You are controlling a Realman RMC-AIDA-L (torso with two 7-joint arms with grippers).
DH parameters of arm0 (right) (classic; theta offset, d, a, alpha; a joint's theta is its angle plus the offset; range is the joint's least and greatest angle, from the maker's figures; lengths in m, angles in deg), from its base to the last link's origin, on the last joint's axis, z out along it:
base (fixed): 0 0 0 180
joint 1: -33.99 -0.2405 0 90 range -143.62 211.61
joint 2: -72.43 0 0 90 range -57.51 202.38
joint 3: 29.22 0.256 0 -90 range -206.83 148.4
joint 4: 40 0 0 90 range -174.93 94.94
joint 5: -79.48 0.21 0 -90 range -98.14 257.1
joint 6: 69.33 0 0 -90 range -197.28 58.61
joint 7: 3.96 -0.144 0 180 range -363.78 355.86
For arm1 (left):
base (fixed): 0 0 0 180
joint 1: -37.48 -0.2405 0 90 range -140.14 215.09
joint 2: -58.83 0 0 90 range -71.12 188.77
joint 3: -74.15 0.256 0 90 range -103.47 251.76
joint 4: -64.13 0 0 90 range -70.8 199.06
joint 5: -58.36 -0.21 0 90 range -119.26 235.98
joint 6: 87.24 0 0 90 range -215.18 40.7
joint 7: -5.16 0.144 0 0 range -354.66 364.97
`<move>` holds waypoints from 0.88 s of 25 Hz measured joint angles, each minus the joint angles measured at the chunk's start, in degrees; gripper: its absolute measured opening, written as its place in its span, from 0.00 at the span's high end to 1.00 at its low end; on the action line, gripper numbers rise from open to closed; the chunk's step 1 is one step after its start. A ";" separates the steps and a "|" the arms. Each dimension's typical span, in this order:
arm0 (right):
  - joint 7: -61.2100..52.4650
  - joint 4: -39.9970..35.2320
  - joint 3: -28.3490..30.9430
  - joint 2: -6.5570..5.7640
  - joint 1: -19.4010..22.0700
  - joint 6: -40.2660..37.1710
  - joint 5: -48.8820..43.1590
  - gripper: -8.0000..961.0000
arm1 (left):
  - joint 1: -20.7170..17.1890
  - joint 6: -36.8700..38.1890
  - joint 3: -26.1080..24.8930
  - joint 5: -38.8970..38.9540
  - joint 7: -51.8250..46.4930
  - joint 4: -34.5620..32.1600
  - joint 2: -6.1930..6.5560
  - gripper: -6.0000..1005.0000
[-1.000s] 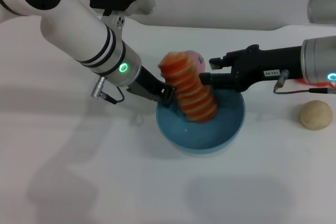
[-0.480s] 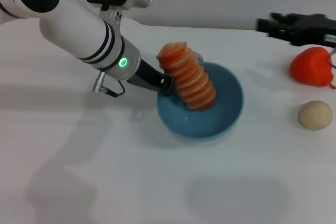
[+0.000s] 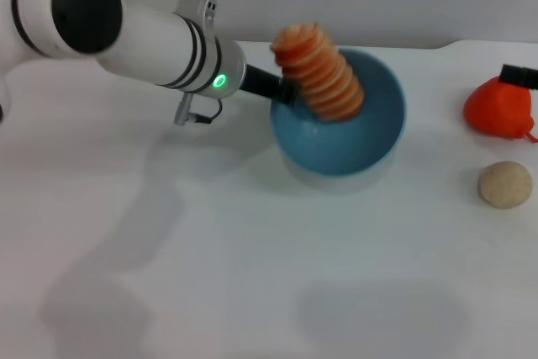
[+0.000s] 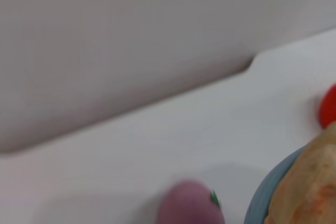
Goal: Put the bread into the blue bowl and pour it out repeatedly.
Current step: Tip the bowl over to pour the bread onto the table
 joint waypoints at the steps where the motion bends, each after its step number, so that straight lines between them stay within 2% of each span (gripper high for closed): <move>1: 0.00 0.09 0.11 -0.02 0.35 -0.41 -0.10 0.48 | -0.13 2.51 1.36 -0.08 0.01 -0.34 0.00 0.99; 5: 0.00 0.36 0.15 0.00 1.10 -0.85 -1.14 0.48 | -0.12 13.15 6.61 -1.11 0.05 -3.69 -0.03 0.99; 9: 0.00 0.39 0.17 0.13 1.50 -1.74 -1.78 0.47 | 0.32 19.52 8.74 -1.99 0.05 -7.81 -0.20 0.99; 18: -0.04 0.48 1.13 0.09 1.85 -1.92 -1.80 0.47 | -0.07 25.12 12.94 -2.18 0.10 -7.90 -0.17 0.99; 21: -0.06 0.64 2.67 0.01 1.95 -1.65 -2.24 0.47 | 0.36 26.20 15.97 -2.49 0.13 -7.43 -0.15 0.99; 22: -0.06 0.96 3.45 -0.09 1.95 -1.51 -2.69 0.47 | 0.41 27.50 18.50 -3.74 0.19 -6.69 -0.16 0.99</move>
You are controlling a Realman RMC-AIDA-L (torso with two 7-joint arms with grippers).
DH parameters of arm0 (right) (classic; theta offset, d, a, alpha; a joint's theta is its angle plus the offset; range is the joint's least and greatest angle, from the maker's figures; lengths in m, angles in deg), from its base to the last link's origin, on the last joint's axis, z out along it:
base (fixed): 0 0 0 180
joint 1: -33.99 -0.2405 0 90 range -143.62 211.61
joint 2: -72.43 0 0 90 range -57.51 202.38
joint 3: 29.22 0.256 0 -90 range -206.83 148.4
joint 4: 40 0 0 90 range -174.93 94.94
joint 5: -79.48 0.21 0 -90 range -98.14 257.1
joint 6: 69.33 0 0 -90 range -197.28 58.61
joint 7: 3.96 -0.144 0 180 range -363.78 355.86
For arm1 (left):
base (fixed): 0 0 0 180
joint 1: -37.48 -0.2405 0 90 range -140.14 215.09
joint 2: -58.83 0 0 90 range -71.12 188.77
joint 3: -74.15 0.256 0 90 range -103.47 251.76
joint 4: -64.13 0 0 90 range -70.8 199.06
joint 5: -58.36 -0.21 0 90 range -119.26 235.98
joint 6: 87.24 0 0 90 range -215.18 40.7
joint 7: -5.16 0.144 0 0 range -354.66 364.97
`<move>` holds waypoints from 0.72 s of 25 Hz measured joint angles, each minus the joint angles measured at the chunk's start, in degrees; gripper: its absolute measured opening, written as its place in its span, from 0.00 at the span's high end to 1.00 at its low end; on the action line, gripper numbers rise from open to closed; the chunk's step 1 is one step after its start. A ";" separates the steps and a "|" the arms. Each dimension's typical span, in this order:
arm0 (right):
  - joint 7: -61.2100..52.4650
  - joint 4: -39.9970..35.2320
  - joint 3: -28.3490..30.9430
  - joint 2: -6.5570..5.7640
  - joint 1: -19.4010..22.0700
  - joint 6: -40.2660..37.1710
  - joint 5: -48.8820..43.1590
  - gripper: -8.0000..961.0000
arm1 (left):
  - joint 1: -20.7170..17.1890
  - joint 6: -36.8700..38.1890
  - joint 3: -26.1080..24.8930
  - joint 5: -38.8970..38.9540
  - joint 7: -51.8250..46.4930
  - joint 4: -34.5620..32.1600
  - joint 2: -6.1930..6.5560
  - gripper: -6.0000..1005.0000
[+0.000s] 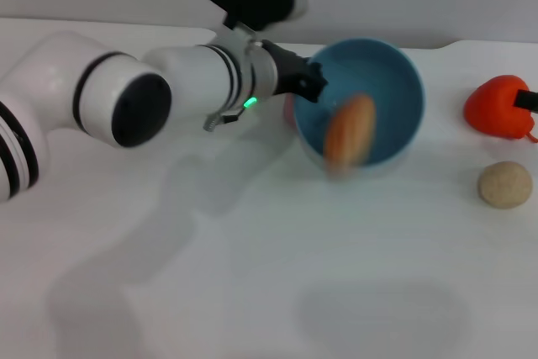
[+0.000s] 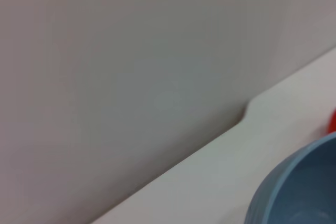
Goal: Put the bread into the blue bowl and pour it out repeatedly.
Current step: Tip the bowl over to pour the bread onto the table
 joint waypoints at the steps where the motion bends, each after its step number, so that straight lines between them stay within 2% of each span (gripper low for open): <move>1: 0.00 0.37 0.65 -0.11 -0.03 0.14 -0.52 0.47 | -0.03 1.03 1.00 -0.73 0.01 0.19 -0.05 0.99; 6: -0.02 1.93 2.61 -0.69 -0.08 0.64 -1.84 0.47 | -0.22 5.96 4.01 -1.76 0.04 -0.41 -0.29 0.99; 13: 0.11 2.41 3.24 -0.71 0.60 0.60 -1.91 0.47 | -0.05 18.10 9.86 -1.81 0.05 -5.99 -0.47 0.99; 18: 0.29 2.43 2.95 -0.59 0.63 0.31 -1.91 0.47 | -0.41 20.94 9.62 -1.48 -0.33 -6.62 -0.50 0.99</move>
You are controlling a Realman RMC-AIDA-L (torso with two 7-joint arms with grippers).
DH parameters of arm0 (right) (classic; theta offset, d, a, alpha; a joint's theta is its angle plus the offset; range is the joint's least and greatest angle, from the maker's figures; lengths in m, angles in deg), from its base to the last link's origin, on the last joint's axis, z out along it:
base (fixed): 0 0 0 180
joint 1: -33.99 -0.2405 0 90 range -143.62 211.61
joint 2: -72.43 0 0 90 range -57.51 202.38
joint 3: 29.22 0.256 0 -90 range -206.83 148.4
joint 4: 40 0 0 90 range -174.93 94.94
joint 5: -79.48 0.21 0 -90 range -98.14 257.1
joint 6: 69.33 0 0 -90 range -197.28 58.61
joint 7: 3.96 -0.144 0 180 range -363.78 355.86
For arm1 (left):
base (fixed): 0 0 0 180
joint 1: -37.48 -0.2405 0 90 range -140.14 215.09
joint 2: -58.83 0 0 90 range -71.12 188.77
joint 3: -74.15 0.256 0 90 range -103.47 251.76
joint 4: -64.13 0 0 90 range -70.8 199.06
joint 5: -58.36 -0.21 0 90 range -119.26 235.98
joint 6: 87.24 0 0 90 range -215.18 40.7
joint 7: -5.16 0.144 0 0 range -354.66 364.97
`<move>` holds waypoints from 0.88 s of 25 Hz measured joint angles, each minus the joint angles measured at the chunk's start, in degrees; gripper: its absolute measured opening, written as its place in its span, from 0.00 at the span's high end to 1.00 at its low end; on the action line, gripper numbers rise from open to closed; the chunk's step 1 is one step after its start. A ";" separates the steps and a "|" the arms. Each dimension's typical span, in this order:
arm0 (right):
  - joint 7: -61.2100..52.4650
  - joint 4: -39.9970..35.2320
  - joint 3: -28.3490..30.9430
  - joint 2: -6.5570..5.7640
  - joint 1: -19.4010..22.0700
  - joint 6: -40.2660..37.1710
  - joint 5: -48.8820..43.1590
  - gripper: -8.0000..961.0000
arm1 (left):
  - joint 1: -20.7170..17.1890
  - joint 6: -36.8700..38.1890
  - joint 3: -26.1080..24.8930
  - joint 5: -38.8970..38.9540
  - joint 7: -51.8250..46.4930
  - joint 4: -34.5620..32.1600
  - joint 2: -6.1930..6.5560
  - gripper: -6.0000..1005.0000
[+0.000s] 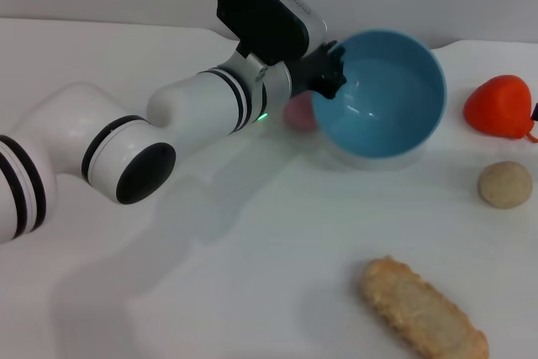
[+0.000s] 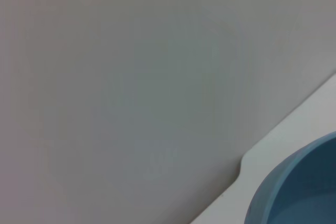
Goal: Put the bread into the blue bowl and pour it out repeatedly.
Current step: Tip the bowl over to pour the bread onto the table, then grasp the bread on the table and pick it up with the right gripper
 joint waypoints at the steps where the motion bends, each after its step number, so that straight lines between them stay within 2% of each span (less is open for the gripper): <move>1: 0.01 0.00 -0.15 0.01 -0.05 -0.12 0.00 0.47 | -0.06 0.14 -0.22 0.03 -0.15 -0.04 0.00 0.99; 7: 0.13 -0.55 -1.95 0.09 -0.75 -2.60 -0.44 0.47 | -1.32 -2.22 -4.53 0.62 -1.22 2.72 0.13 0.99; 10: 0.15 -1.28 -2.88 0.02 -1.77 -5.54 -2.45 0.46 | -2.17 -8.53 -9.76 0.89 -2.40 6.00 0.37 0.99; 15: 0.02 -5.35 -5.13 0.78 -3.87 -11.39 -7.83 0.46 | -2.22 -27.08 -23.89 0.92 -2.59 10.62 0.68 0.99; 16: -0.05 -6.57 -6.34 0.99 -4.34 -12.81 -8.92 0.46 | -2.22 -27.08 -23.89 0.92 -2.59 10.62 0.68 0.99; 17: -0.09 -7.50 -7.49 1.17 -4.76 -13.91 -9.71 0.46 | -2.35 -33.49 -28.91 0.92 -2.54 12.01 0.71 0.99; 22: -0.50 -11.02 -13.48 2.49 -7.43 -19.13 -15.06 0.46 | -5.32 -40.59 -34.96 0.75 -2.15 16.13 0.86 0.99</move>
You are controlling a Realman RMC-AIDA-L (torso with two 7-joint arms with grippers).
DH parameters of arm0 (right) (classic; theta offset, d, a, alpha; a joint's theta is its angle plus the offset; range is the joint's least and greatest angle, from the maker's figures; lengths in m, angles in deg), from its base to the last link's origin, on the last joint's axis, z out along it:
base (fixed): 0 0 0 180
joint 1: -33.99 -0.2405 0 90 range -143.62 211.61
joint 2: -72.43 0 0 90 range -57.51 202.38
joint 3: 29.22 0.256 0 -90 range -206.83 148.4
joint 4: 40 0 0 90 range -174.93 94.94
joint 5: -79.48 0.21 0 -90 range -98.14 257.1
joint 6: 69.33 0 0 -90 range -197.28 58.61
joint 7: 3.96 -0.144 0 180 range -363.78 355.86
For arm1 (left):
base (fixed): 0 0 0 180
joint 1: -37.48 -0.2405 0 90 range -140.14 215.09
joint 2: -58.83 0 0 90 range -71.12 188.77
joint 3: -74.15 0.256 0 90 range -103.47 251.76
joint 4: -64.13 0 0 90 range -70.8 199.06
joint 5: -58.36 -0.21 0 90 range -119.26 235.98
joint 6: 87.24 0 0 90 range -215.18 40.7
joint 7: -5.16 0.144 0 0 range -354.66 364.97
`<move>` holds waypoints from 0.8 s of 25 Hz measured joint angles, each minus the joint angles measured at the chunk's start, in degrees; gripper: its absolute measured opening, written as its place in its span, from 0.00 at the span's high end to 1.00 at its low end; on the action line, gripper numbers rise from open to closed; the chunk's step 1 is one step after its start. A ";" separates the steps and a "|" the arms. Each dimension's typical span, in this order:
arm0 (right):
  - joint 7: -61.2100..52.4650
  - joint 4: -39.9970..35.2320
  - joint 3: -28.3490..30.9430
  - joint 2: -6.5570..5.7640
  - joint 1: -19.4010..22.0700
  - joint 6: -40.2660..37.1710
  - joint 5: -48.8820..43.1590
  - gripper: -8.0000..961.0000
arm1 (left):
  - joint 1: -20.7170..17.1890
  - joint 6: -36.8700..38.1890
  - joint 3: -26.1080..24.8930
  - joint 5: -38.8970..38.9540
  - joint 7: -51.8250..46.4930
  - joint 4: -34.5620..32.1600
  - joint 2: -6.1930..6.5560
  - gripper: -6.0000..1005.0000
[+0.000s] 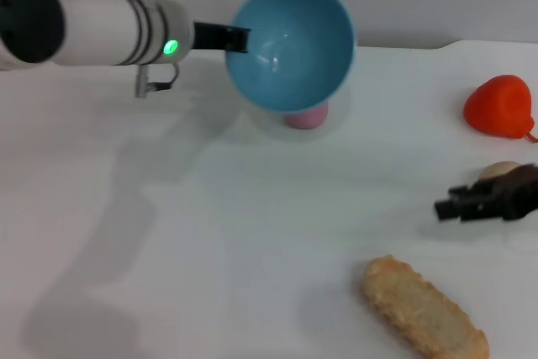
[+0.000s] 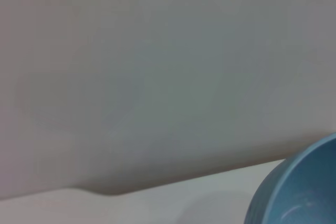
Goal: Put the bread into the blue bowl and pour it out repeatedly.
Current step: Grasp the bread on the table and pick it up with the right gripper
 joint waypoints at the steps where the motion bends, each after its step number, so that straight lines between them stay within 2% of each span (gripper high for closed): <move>1: -0.61 -0.03 -0.75 0.31 -0.85 -0.79 -1.43 0.46 | -0.98 -3.51 -2.21 -0.16 0.01 1.90 0.11 0.99; 2: -1.61 -0.04 -1.44 0.74 -1.88 -1.44 -3.34 0.46 | -0.98 -3.51 -2.21 -0.16 0.01 1.90 0.11 0.99; 6: -4.16 -0.05 -3.65 2.52 -4.73 -1.59 -10.39 0.46 | -1.29 -13.31 -7.84 -0.38 0.04 4.38 0.40 0.99; 7: -4.59 0.09 -4.45 2.79 -5.23 -1.25 -11.74 0.46 | -1.29 -13.31 -7.84 -0.38 0.04 4.38 0.40 0.99; 8: -5.01 0.39 -5.38 2.97 -5.63 -0.90 -12.63 0.46 | -1.08 -17.97 -10.43 -0.54 0.10 5.19 0.54 0.99; 11: -6.08 1.22 -8.70 3.04 -6.26 0.38 -13.28 0.46 | -1.03 -20.54 -11.78 -1.06 0.14 5.70 0.61 0.99; 20: -8.58 2.67 -17.15 3.13 -6.70 1.94 -13.36 0.47 | -0.96 -21.39 -11.93 -1.30 0.16 5.82 0.46 0.99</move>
